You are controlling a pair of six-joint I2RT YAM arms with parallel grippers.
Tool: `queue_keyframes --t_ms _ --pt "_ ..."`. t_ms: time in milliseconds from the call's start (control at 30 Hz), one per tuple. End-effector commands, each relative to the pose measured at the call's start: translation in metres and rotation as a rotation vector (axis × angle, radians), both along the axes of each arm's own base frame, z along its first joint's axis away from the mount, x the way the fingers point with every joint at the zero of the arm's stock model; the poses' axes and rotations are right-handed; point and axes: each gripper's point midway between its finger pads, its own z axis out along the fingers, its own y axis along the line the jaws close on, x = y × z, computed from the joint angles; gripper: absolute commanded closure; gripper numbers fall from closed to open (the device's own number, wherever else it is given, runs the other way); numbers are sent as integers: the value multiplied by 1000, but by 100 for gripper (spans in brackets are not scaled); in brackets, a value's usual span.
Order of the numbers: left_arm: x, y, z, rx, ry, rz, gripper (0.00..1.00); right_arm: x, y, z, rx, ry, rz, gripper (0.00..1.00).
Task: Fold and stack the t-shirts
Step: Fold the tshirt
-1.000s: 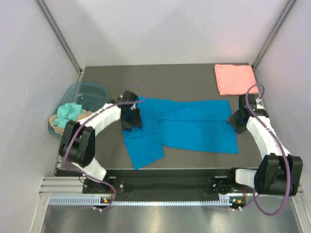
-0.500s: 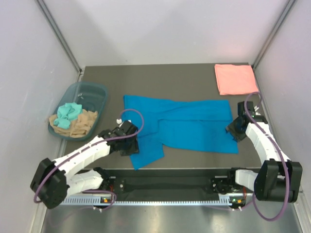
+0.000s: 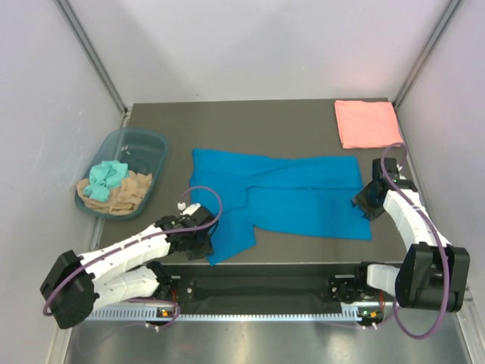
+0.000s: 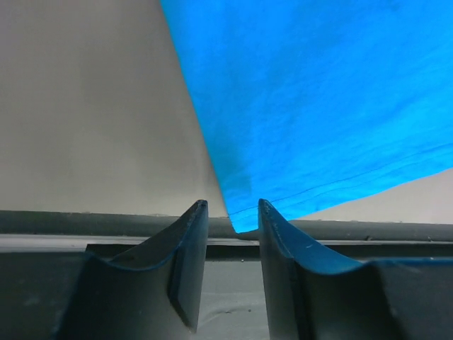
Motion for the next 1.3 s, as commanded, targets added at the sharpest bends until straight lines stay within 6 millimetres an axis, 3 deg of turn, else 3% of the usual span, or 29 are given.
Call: queue_keyframes --t_ms 0,267,400,467,500,533,633,767,900,1100,1267 --pt "-1 0 -5 8 -3 47 61 9 -3 -1 9 -25 6 56" --pt "-4 0 -21 13 19 52 63 -4 -3 -3 33 -4 -31 56" --pt "-4 -2 -26 19 20 33 66 -11 -9 6 23 -38 -70 55" --pt "-3 -2 -25 19 12 25 78 -16 -11 6 9 -43 -88 55" --pt "-3 -1 -25 27 10 18 93 -18 -12 9 4 -58 -96 55" --pt "-2 0 -24 30 6 14 99 -22 -12 6 4 -49 -101 55" --pt "5 2 -14 47 -32 9 100 -34 -11 3 6 -41 -129 54" --pt "26 -11 16 25 -114 -18 100 -42 -8 -5 35 -27 -163 50" --pt "40 -23 32 29 -150 -67 100 -50 -18 -14 16 18 -194 48" --pt "53 -30 52 21 -210 -115 100 -75 -27 -44 64 87 -310 49" --pt "60 -39 65 6 -243 -158 100 -66 -27 -52 92 52 -339 51"
